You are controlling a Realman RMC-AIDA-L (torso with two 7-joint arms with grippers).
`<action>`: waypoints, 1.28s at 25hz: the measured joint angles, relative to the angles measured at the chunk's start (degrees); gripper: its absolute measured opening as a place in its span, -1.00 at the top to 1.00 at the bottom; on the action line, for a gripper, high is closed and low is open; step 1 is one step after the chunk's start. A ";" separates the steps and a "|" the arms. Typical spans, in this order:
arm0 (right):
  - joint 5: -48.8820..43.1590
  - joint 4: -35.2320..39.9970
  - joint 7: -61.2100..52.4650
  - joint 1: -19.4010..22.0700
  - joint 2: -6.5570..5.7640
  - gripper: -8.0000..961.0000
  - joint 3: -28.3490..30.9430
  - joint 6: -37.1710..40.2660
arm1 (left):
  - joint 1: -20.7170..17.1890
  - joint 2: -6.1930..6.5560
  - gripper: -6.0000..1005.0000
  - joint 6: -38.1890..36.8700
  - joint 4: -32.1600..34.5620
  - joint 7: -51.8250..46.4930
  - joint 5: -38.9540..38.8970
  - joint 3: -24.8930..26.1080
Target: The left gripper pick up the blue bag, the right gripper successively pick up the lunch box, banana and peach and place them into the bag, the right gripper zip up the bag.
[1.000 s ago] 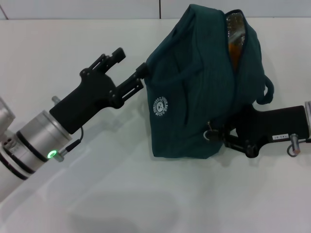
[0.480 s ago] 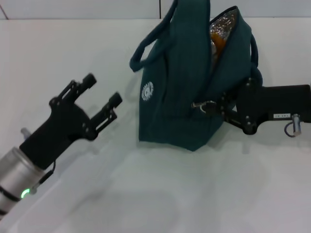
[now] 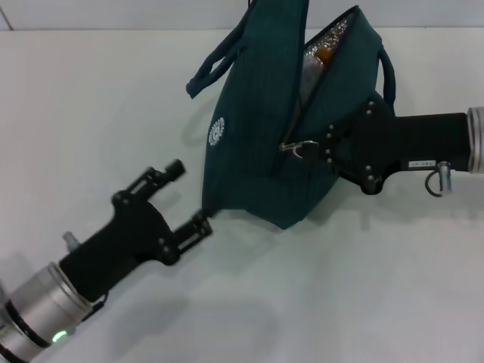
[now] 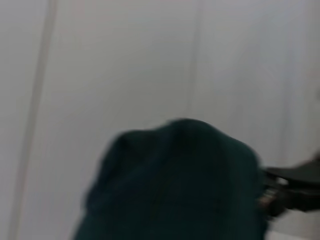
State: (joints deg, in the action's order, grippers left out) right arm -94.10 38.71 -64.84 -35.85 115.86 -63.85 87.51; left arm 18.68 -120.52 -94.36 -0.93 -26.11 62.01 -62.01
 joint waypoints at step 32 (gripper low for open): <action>3.89 0.43 0.46 1.95 0.06 0.95 -0.74 0.87 | 6.39 0.18 0.40 7.25 -0.18 0.58 -2.18 -2.59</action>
State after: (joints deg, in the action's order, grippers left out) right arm -90.21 39.14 -64.37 -33.90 115.92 -64.59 88.37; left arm 25.07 -120.34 -87.11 -1.11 -25.53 59.83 -64.60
